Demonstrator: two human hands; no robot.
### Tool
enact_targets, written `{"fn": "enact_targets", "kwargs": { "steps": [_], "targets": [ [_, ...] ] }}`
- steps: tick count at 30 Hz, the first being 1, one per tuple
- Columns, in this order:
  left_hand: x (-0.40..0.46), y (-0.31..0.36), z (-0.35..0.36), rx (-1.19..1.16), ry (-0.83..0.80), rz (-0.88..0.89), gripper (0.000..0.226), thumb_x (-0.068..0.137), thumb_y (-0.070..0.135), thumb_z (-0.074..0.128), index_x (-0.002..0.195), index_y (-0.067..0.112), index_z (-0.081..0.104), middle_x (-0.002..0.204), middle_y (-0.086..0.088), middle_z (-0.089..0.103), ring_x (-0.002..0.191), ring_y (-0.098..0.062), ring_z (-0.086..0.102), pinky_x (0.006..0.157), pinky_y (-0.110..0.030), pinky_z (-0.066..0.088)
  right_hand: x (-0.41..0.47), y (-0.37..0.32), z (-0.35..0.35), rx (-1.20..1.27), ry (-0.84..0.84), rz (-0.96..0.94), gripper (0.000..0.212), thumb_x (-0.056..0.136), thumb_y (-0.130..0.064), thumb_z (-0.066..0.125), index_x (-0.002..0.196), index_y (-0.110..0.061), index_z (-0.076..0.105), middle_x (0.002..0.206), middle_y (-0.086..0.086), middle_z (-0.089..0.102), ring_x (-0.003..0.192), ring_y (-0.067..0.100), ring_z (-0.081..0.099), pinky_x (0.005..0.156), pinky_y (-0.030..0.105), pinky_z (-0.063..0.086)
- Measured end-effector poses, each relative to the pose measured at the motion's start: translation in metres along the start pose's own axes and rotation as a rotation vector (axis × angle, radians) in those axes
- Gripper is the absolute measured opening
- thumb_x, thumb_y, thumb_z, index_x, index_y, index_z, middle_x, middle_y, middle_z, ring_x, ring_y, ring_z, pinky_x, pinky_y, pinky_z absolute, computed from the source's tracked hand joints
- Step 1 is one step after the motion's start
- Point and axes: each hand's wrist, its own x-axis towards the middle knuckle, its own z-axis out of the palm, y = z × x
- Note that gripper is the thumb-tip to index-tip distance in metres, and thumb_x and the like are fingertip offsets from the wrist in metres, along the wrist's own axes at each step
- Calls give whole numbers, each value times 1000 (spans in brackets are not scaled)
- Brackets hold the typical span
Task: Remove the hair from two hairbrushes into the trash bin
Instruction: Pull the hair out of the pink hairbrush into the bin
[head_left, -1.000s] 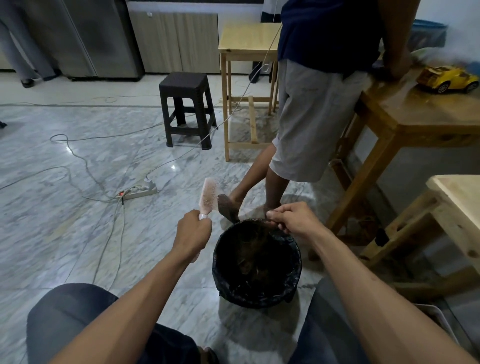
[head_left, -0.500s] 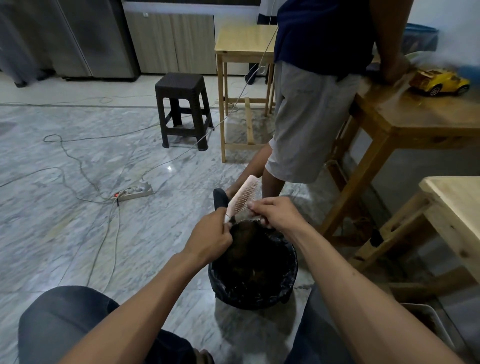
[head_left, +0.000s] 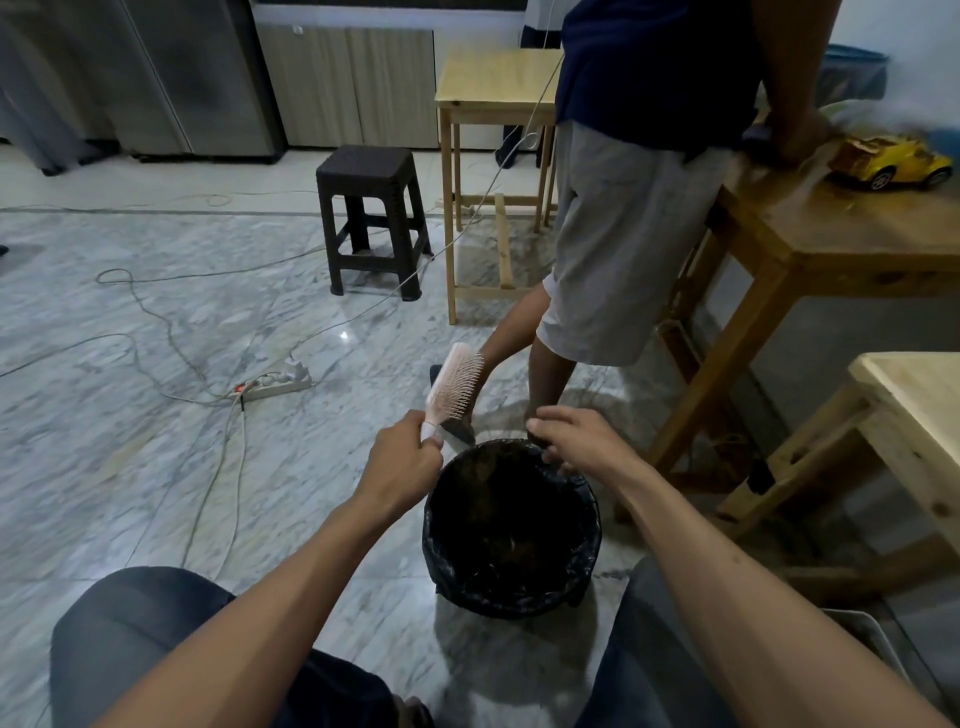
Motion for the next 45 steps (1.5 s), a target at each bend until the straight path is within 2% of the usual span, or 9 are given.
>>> {"fn": "enact_targets", "kwargs": {
  "steps": [4,8,18,22,26,31,36,39,45],
  "targets": [
    [-1,6,6,92,-17,126,18,96,16,52,113,14,57,77,-1,58,62,-16,52,51,-30,32,-3,-20,11,150,-124,-62,70,90,-55,70,150,-27,48,128,-7,66,84,13,75,61,25,51],
    [-3,14,6,170,-21,277,23,93,15,53,116,12,59,89,-8,65,76,-26,57,62,-37,44,-1,-24,22,232,-242,-149,36,90,-43,77,110,-12,76,99,0,78,63,8,62,56,21,46],
    [5,-7,0,233,105,83,15,93,14,51,107,8,55,86,-10,61,67,-25,54,52,-32,33,5,-17,3,416,85,-142,19,94,-14,75,75,-11,76,63,3,65,43,2,51,42,13,44],
    [5,-9,2,267,107,123,13,94,14,51,104,9,54,84,-7,59,65,-24,50,50,-32,29,-2,-11,-1,139,-83,-110,16,98,-20,71,107,-9,77,88,3,71,65,7,66,54,19,54],
    [3,-3,8,288,94,191,15,94,17,51,108,13,53,89,-6,60,69,-22,52,54,-33,33,0,-14,13,-145,-31,5,67,97,-44,64,155,-17,44,122,2,60,89,22,73,60,29,57],
    [-1,4,6,376,75,325,25,94,19,50,119,17,53,102,-5,63,74,-26,58,59,-38,48,4,-24,17,203,-49,-61,99,77,-76,70,155,-24,40,140,3,61,82,15,78,55,26,55],
    [-4,11,5,293,5,489,36,91,23,49,126,16,53,114,-7,62,87,-29,61,68,-38,50,-9,-24,26,375,-312,-169,63,81,-46,80,127,-6,63,102,0,72,75,8,70,61,23,51],
    [-4,13,3,298,-24,472,39,93,20,52,131,13,48,118,-10,58,87,-31,61,71,-44,52,-9,-22,33,414,-254,-191,29,88,-31,78,96,-4,72,79,7,69,62,9,61,55,18,51],
    [0,7,4,388,-80,323,13,96,19,51,106,11,49,109,-10,54,73,-23,48,63,-34,38,-8,-21,27,176,-145,-181,25,95,-27,74,81,-6,73,56,-2,60,45,5,51,44,17,44]
  ]
}}
